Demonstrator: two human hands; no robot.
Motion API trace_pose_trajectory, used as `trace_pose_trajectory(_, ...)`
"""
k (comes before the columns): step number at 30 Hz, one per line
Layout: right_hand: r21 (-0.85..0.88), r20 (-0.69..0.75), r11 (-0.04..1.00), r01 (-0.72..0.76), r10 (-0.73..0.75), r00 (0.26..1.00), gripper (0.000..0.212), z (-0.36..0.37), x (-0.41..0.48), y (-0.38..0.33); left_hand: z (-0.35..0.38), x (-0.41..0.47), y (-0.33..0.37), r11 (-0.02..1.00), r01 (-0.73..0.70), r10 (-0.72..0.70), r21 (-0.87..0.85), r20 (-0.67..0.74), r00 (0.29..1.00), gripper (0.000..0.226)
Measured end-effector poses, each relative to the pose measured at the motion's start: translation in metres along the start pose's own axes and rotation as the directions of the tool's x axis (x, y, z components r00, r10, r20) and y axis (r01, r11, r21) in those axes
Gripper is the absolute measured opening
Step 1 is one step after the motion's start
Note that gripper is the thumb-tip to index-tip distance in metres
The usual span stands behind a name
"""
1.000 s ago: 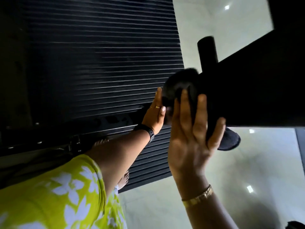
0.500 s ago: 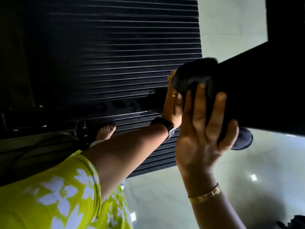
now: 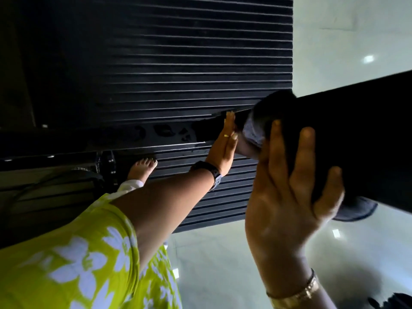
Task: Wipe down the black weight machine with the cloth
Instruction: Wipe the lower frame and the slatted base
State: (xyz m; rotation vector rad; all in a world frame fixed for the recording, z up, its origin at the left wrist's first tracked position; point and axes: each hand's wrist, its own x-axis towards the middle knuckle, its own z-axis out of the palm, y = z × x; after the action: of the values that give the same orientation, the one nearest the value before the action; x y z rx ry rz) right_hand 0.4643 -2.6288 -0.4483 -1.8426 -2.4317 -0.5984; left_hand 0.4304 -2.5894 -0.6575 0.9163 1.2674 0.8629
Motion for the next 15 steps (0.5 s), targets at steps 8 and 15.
trace_pose_trajectory(8,-0.341,0.276,0.897,0.28,-0.189,0.942,0.043,0.082,-0.028,-0.021,-0.02,0.017,-0.036,0.979,0.176,-0.163,-0.102,0.12,0.979,0.096)
trace_pose_trajectory(15,-0.353,0.194,0.908,0.226,-0.165,0.967,0.036,0.093,-0.034,-0.02,-0.032,0.026,-0.064,0.959,0.282,-0.283,0.033,0.17,0.944,0.08)
